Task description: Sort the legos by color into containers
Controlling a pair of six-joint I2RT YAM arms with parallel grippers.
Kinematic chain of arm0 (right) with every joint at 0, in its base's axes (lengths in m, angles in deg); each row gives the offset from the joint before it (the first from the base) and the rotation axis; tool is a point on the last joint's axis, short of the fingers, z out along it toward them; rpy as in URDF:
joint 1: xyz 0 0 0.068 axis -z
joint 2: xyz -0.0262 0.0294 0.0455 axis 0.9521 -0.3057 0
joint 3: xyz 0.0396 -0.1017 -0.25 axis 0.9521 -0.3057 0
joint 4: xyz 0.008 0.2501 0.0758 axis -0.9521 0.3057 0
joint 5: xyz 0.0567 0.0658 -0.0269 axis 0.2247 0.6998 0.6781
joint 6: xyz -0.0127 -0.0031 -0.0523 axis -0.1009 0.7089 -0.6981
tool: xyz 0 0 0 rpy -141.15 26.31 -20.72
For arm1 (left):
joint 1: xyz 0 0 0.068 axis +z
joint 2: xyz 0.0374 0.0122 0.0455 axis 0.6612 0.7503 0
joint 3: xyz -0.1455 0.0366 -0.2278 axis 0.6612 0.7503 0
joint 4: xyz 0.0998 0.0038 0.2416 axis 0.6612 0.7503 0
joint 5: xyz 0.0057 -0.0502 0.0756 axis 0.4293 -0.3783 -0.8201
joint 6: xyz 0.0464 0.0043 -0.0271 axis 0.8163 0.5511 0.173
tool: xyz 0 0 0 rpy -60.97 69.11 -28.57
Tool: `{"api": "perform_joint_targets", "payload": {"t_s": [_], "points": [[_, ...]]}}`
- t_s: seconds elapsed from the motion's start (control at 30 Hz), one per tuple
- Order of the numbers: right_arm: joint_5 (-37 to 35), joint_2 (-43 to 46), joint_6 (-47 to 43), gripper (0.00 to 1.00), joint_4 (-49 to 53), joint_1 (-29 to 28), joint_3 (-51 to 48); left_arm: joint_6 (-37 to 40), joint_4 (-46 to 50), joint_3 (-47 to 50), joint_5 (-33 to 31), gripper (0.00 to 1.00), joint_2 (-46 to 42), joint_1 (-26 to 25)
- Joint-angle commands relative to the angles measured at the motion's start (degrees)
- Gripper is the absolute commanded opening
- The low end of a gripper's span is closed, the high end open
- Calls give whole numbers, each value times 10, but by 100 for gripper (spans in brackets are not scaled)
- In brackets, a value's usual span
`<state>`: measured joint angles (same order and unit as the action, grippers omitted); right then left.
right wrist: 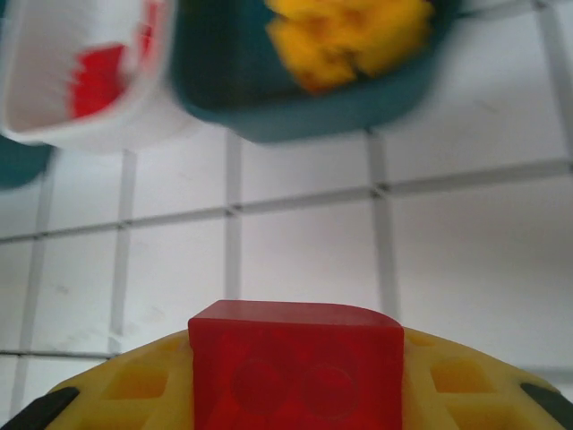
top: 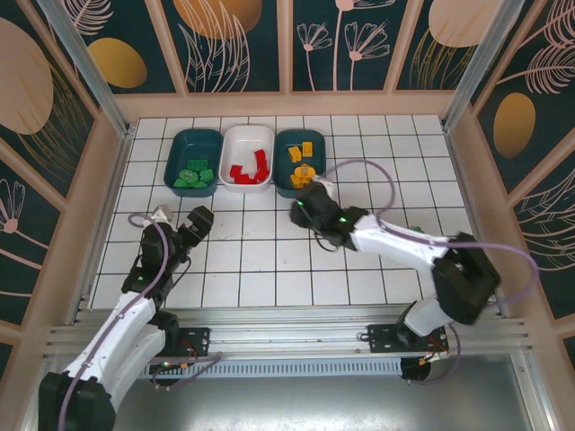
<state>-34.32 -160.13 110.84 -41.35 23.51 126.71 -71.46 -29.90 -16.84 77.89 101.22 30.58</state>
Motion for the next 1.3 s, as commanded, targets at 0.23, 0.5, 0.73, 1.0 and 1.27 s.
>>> {"api": "perform_joint_targets", "payload": {"t_s": [0.23,0.5,0.73,1.0,1.27], "points": [[3,-299,-119,29,-17,15,344,28,-20,-1,182,98,114,49],[37,-369,-131,62,57,46,490,55,17,-26,198,98,61,49],[10,-248,-147,67,40,54,411,55,-18,-22,232,99,73,49],[-136,2,-20,69,95,80,64,12,-115,36,242,98,67,2],[-145,268,115,84,161,170,-263,-26,-251,66,170,99,156,-180]]}}
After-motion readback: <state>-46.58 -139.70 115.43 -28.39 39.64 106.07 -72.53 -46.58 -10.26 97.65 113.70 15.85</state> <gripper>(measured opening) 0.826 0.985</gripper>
